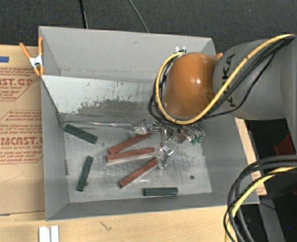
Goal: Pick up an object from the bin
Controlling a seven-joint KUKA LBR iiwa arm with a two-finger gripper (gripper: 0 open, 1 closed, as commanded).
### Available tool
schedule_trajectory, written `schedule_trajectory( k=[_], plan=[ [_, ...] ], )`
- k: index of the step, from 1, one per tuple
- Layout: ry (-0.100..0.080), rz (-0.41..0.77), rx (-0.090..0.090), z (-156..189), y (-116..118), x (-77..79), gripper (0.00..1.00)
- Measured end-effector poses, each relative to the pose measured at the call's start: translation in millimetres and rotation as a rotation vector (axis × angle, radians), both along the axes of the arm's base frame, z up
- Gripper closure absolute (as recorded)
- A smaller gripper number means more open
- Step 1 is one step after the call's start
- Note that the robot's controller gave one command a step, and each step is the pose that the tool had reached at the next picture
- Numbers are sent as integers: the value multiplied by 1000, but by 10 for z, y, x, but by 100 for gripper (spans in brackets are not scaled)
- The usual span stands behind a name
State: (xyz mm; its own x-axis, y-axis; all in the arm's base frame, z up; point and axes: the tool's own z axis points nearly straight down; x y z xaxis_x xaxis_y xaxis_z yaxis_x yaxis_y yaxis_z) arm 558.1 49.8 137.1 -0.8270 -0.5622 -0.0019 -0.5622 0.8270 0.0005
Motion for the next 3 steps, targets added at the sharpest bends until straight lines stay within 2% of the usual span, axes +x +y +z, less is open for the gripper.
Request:
schedule_trajectory(
  k=[1, 2, 3],
  plan=[
    [5, 382, -5, -635, -216, -357, 100],
    [5, 382, -5, -635, -215, -356, 100],
    [4, 306, 0, 386, -73, -338, 0]
  ],
)
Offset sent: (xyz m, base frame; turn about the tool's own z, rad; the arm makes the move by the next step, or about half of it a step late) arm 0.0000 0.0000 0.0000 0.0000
